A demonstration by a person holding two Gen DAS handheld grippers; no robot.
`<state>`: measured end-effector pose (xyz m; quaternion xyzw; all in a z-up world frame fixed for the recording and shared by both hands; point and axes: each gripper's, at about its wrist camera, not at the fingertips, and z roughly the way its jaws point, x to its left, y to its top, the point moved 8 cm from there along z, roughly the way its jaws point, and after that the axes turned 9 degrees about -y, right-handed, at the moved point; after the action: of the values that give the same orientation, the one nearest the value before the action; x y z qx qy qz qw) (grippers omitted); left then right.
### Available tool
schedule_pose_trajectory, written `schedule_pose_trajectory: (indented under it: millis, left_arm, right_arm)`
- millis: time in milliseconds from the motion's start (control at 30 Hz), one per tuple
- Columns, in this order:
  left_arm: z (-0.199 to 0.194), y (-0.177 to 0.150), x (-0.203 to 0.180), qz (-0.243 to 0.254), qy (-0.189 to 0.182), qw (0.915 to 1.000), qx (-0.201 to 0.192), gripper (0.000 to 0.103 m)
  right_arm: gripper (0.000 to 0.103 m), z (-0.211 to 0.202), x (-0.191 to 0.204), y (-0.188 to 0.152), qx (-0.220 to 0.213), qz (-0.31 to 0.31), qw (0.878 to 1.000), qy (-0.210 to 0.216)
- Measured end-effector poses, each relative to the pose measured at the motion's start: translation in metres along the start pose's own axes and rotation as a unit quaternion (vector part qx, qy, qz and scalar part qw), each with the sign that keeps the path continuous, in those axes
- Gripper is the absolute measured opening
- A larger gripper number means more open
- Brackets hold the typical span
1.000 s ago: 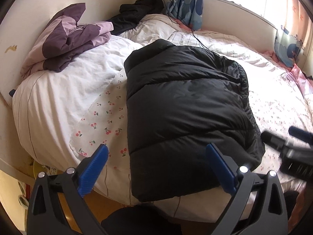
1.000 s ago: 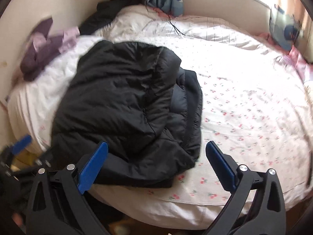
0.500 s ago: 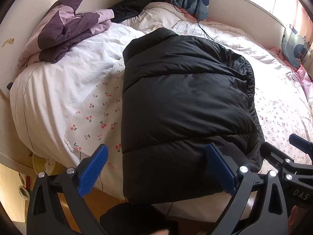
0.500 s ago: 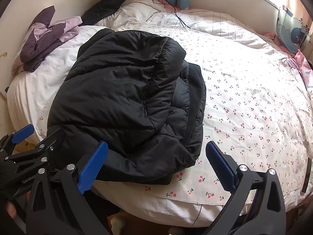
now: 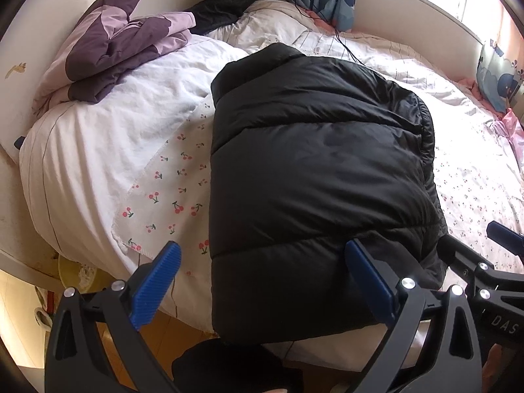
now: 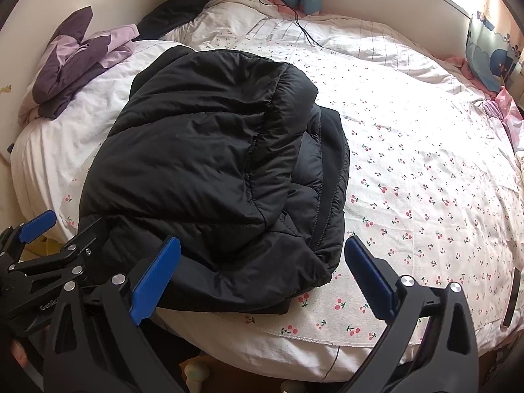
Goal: Fold large clothes
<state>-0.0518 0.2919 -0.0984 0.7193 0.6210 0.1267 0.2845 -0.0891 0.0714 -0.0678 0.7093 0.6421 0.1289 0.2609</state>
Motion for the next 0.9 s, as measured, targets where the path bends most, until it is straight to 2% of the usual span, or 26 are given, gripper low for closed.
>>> schedule_pose_trajectory:
  millis: [900]
  left_arm:
    - [-0.0083, 0.0048, 0.0002, 0.002, 0.015, 0.9997, -0.020, 0.096]
  right_arm:
    - [0.097, -0.0010, 0.0041, -0.0009, 0.001, 0.000, 1.000, 0.006]
